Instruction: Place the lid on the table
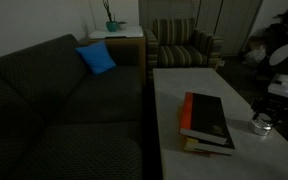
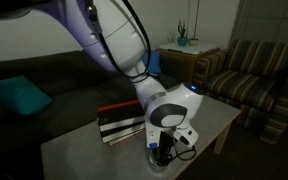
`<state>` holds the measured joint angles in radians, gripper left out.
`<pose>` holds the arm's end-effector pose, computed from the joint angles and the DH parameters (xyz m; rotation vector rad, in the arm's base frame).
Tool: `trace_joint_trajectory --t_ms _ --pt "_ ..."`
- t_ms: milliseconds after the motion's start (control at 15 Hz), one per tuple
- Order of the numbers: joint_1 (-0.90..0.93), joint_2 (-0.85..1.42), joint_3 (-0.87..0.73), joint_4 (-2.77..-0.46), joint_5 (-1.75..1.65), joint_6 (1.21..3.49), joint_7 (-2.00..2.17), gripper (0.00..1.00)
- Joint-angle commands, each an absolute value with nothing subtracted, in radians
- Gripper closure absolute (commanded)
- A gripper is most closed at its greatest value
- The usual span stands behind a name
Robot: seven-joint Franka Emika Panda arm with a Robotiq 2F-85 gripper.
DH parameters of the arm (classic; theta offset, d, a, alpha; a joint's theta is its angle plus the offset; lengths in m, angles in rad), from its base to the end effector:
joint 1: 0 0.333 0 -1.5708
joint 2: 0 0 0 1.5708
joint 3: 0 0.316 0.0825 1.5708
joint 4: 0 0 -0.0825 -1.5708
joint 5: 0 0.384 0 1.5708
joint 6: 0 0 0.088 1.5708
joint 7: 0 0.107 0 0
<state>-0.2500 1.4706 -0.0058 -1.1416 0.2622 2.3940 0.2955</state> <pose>0.6303 -0.1619 -0.1306 -2.7663 1.1031 0.3284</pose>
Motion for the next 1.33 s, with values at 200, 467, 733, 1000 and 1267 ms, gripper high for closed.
trace_joint_trajectory --t_ms 200,467,733,1000,1267 --pt "-0.163 1.47 -0.087 -1.146 0.217 2.38 0.335 0.55" --pt "-0.117 1.469 -0.132 -1.148 0.18 2.385 0.377 0.55" --pt "-0.081 1.469 -0.159 -1.146 0.137 2.371 0.411 0.55" --pt "-0.061 1.469 -0.156 -1.147 0.096 2.383 0.39 0.55" --pt "-0.069 1.469 -0.134 -1.148 0.079 2.392 0.352 0.55"
